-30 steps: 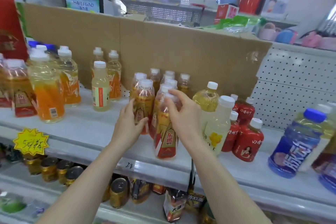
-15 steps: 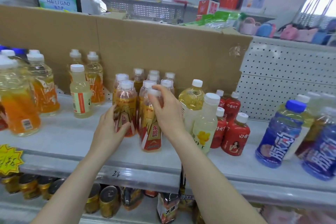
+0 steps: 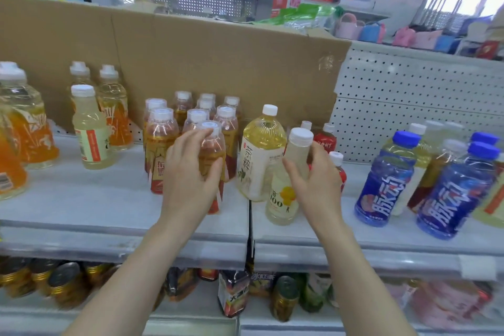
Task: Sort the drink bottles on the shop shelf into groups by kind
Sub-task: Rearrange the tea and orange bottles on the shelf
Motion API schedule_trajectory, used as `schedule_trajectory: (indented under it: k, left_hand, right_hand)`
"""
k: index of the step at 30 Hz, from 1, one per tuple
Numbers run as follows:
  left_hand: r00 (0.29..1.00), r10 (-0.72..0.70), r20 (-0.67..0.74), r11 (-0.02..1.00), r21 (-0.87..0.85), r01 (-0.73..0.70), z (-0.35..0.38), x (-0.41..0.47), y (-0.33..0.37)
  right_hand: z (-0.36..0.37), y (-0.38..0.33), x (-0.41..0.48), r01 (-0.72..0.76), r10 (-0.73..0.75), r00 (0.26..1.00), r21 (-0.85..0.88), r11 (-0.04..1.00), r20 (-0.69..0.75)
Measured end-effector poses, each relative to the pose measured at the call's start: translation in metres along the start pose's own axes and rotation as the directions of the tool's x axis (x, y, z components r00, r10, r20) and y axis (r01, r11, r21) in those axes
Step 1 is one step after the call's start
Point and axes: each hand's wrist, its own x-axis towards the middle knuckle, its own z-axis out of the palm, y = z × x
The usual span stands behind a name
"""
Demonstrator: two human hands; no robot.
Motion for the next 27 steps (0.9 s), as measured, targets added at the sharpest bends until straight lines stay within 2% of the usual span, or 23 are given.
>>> schedule_trajectory:
  k: [5,8,11,13,15,20,27]
  left_hand:
    - [0.989,0.110,-0.103,0.993,0.054,-0.105,0.032,0.002,0.038]
    - [0.996,0.093,0.005,0.996,0.009,-0.093,0.057,0.004,0.055]
    - [0.980,-0.098,0.171,0.990,-0.084,0.114,0.091,0.015,0.052]
    - [0.932,-0.242,0.271,0.946,-0.149,0.288,0.105,0.025,0.044]
    - [0.887,-0.336,0.317,0.903,-0.160,0.400,0.114,0.032,0.037]
    - [0.903,-0.378,0.206,0.919,-0.032,0.392,0.110,0.019,0.042]
    - [0.921,-0.360,0.148,0.931,-0.001,0.364,0.095,-0.016,0.053]
  right_hand:
    - [-0.035,0.028,-0.002,-0.019,0.017,1.000,-0.074,0.997,-0.024]
    - [-0.048,0.043,0.001,-0.062,0.060,0.998,-0.086,0.994,-0.024]
    - [-0.054,0.052,-0.002,-0.065,0.068,0.995,-0.043,0.997,0.071]
    - [-0.058,0.057,-0.009,-0.074,0.072,0.980,0.002,0.997,0.183]
    - [-0.061,0.064,-0.014,-0.057,0.055,0.966,-0.002,0.998,0.253]
    - [-0.061,0.075,-0.015,-0.018,0.005,0.964,0.045,0.999,0.265]
    - [-0.057,0.081,-0.013,-0.015,-0.012,0.962,0.095,0.995,0.273]
